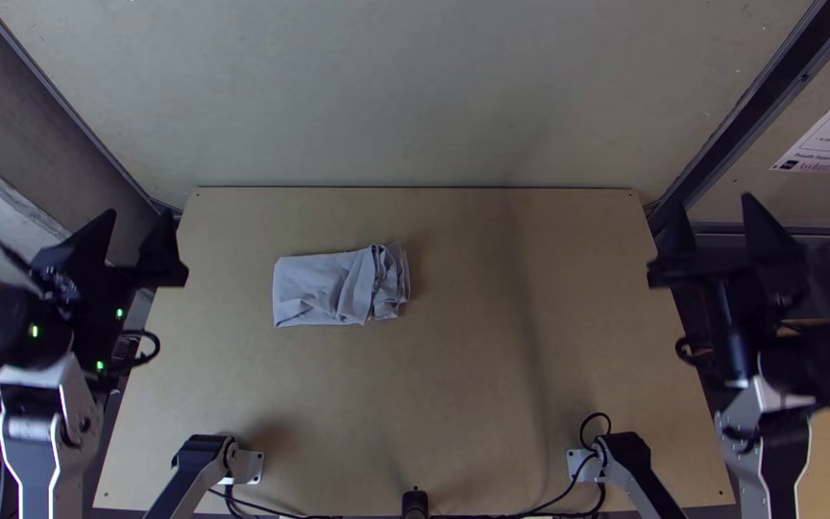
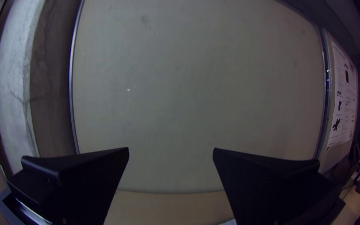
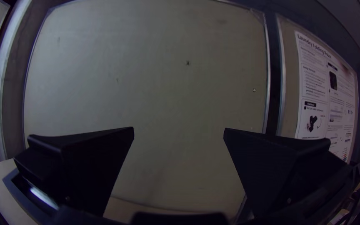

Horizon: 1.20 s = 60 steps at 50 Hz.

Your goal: Fold the t-shirt

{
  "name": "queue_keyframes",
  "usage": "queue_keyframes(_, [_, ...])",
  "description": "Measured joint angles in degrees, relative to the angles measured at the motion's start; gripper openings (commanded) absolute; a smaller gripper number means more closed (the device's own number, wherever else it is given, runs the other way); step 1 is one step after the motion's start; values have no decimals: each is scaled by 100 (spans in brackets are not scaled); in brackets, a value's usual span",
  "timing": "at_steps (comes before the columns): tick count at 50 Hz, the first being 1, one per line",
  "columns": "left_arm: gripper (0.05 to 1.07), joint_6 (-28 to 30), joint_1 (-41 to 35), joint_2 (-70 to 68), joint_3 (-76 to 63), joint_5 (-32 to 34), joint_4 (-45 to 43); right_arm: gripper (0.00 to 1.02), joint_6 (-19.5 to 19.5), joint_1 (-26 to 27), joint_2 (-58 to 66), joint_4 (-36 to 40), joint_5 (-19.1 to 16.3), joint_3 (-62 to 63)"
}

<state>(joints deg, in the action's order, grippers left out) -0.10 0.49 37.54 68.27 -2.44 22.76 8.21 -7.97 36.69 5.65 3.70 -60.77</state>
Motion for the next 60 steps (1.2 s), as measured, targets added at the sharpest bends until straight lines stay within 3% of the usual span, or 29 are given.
queue_keyframes(12, [102,140,20,-1956,-2041,0,-1132,99,0,-94,-1784,-216,0,1285])
queue_keyframes(25, [102,247,122,-3674,-3217,-22,-968,99,151,-103,-3628,109,-9,2640])
queue_keyframes(33, [102,249,151,-3681,-3912,-46,-1106,99,149,-50,-3676,210,-7,3359])
queue_keyframes(40, [102,249,151,-3681,-5042,-66,-1908,99,149,-48,-3674,-494,-7,4498])
queue_keyframes(49, [102,273,133,-3681,-6102,-63,-2232,99,149,-48,-3676,-1366,-7,5700])
queue_keyframes(54, [102,278,133,-3685,-6343,-63,-2264,99,146,-48,-3676,-1294,-9,5963])
queue_keyframes(60, [102,319,136,-3685,-6489,-42,-2210,99,127,-48,-3674,-669,-11,5993])
